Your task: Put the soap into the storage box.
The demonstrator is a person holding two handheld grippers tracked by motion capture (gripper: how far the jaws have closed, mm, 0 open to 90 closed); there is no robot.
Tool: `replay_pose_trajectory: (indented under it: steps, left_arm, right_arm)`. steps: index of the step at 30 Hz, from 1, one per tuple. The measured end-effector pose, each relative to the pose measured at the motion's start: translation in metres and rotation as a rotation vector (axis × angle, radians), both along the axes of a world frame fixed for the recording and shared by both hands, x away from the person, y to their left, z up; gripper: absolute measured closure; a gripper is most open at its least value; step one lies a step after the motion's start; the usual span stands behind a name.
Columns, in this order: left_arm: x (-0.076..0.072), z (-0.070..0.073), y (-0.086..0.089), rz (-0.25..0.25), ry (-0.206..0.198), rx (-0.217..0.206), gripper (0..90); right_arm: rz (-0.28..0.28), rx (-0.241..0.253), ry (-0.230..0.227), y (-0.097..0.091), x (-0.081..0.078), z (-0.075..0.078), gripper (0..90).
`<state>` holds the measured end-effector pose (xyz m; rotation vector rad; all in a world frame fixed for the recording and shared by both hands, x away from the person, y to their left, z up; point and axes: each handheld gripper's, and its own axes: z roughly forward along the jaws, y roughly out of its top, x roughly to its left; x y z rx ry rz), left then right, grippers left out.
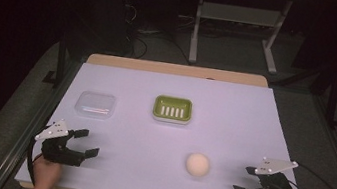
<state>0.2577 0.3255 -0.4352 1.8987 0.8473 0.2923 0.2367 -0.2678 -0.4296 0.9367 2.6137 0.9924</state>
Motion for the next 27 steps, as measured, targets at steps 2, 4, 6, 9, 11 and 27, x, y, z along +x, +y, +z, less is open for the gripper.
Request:
replay_pose_trajectory:
  steps: [2, 4, 6, 9, 11, 27]
  left_arm:
    - [0.000, 0.000, 0.000, -0.005, -0.002, 0.006, 13.2]
    - [0.000, 0.001, 0.000, -0.006, -0.008, 0.006, 13.2]
    - [0.001, 0.000, 0.000, -0.002, -0.007, -0.001, 13.2]
    - [0.000, 0.001, 0.001, -0.001, -0.006, 0.000, 13.1]
    - [0.000, 0.001, 0.001, 0.002, -0.007, 0.001, 13.2]
    - [0.000, 0.001, 0.001, -0.001, -0.008, -0.002, 13.1]
  right_arm:
    - [-0.001, 0.001, 0.000, 0.001, 0.000, 0.000, 22.5]
    - [0.000, 0.012, 0.001, 0.002, 0.000, 0.001, 22.5]
    - [0.005, 0.010, -0.002, 0.003, 0.000, 0.002, 22.5]
    - [0.003, 0.009, -0.005, 0.005, 0.001, 0.001, 22.5]
    - [0.014, 0.008, -0.001, 0.007, 0.001, 0.001, 22.4]
    - [0.030, 0.002, 0.022, 0.021, 0.006, -0.001, 20.9]
